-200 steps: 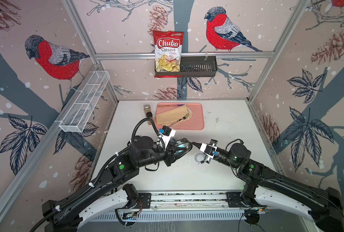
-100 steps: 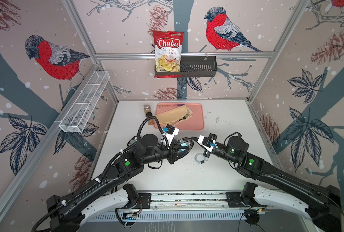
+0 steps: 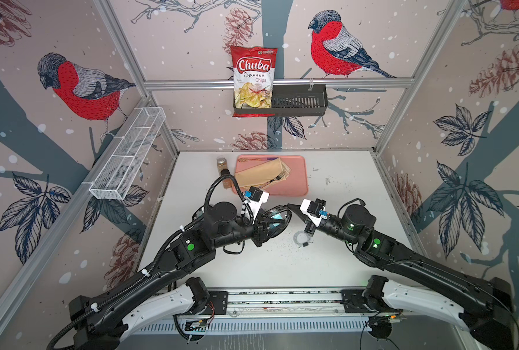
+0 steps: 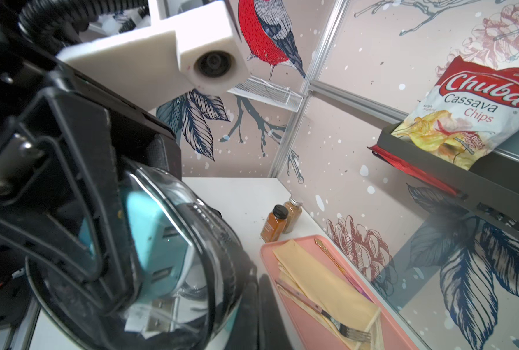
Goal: Pack away charging kits
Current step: Zip the zipper on the storage bag.
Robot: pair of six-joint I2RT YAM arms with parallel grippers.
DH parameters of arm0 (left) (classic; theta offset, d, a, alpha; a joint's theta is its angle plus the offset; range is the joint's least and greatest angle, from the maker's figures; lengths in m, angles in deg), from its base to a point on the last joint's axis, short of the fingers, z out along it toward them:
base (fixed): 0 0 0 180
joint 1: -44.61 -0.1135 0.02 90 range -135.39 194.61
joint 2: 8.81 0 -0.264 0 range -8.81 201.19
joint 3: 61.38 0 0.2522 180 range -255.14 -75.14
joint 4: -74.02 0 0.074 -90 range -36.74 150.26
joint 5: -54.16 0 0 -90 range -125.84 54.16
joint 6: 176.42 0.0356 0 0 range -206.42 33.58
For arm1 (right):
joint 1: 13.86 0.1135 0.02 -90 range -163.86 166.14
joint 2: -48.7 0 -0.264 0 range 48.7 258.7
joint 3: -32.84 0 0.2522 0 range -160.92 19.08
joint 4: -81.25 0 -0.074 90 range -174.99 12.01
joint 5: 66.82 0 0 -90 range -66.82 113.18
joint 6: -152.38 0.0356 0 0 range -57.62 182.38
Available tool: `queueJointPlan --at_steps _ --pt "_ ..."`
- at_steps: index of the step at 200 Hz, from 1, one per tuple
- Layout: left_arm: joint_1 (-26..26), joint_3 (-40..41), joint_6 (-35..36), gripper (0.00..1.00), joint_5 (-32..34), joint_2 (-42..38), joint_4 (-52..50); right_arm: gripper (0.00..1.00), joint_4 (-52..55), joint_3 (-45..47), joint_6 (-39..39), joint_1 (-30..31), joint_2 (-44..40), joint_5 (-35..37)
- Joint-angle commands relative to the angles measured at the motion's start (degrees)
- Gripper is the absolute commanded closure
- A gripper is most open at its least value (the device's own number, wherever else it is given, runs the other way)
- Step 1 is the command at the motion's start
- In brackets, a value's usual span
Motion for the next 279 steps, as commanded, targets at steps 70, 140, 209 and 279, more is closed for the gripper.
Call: queueJointPlan --at_steps 70,140,209,279 --pt "0.2 10.1 -1.6 0.26 0.2 -8.6 18.3 1.0 -18.5 4.5 12.6 -0.3 -0.6 4.5" --pt "0.2 17.5 -0.8 0.19 3.5 -6.7 40.5 1.0 -28.9 9.2 21.1 2.7 -1.9 5.7" --pt "0.2 18.2 -1.4 0.23 2.8 -3.2 52.7 1.0 -33.2 9.2 22.5 5.8 0.8 9.0" --pt "0.2 16.2 -1.8 0.71 7.5 -3.3 50.1 1.0 -34.3 8.3 21.3 8.4 4.1 11.0"
